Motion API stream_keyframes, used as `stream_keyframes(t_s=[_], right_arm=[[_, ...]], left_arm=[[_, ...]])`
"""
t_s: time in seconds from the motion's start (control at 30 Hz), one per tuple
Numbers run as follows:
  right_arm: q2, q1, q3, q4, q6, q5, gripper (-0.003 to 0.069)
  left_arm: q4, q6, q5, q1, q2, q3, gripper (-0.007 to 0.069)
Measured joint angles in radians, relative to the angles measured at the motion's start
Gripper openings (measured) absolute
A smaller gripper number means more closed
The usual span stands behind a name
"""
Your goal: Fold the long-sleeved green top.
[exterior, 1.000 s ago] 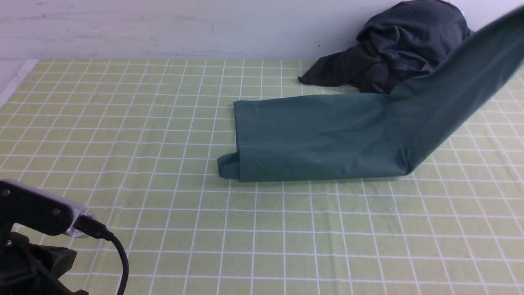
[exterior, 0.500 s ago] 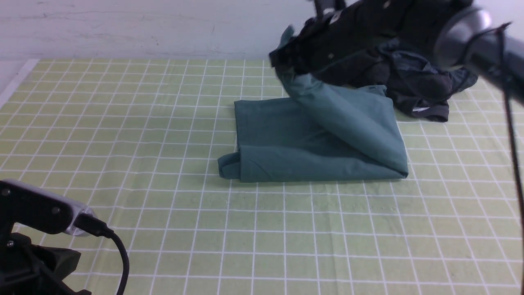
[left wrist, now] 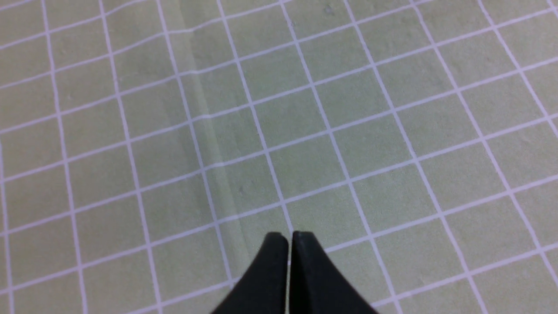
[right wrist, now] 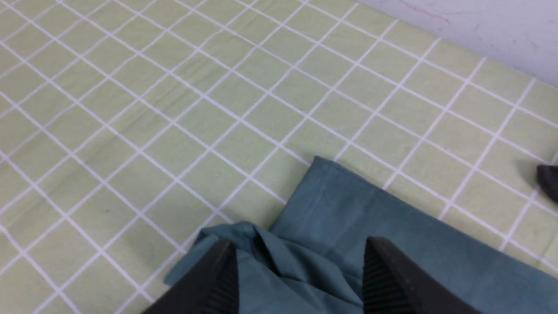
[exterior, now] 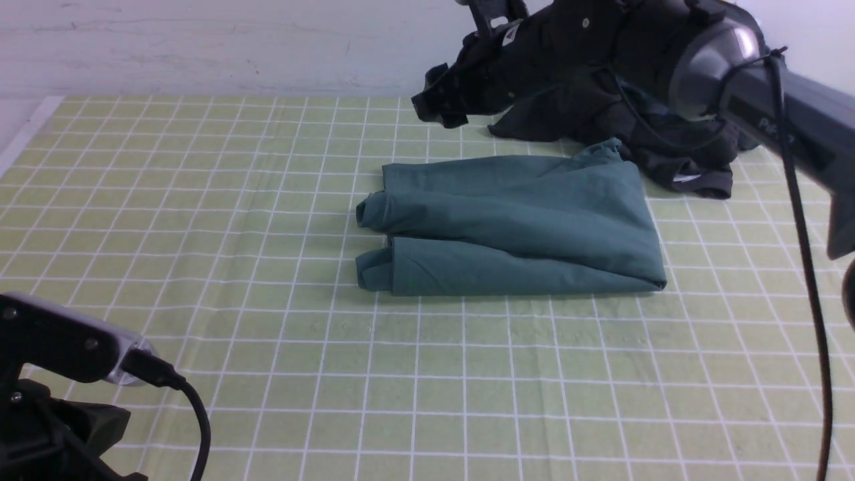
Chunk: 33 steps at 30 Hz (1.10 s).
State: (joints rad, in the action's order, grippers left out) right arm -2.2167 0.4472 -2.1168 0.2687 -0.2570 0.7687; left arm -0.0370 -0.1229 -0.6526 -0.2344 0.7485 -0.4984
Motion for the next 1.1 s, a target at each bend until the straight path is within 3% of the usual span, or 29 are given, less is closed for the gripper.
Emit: stream_keyframes(t_s=[0.07, 0.13, 0.17, 0.27, 0.4, 0.57, 0.83, 1.1], right_arm=[[-0.032, -0.008, -0.001, -0.017, 0.02, 0.02, 0.0213], [-0.053, -0.009, -0.001, -0.004, 0.033, 0.021, 0.0156], [-0.088, -0.009, -0.001, 0.03, 0.036, 0.02, 0.0092], [-0.173, 0.01, -0.001, 0.145, 0.005, -0.011, 0.0008], [-0.245, 0.051, -0.001, 0.249, -0.117, -0.051, -0.0011], [-0.23, 0.062, -0.001, 0.254, -0.153, -0.033, -0.0013], [0.157, 0.019, -0.001, -0.021, -0.158, 0.242, -0.0013], [0.593, 0.018, 0.004, -0.274, -0.139, 0.322, -0.0013]], left_arm=[[0.0, 0.0, 0.007, 0.0, 0.0, 0.0, -0.0003], [0.0, 0.0, 0.012, 0.0, 0.0, 0.0, -0.0003], [0.0, -0.001, 0.022, 0.0, 0.0, 0.0, -0.0003], [0.001, -0.001, 0.029, 0.0, 0.0, 0.0, -0.0003], [0.007, -0.003, 0.032, 0.0, 0.0, 0.0, -0.0003], [0.011, -0.007, 0.042, 0.0, -0.002, 0.0, -0.0003], [0.011, -0.051, 0.078, 0.0, -0.226, 0.006, -0.0003], [0.011, -0.053, 0.158, 0.0, -0.414, 0.1, -0.0003]])
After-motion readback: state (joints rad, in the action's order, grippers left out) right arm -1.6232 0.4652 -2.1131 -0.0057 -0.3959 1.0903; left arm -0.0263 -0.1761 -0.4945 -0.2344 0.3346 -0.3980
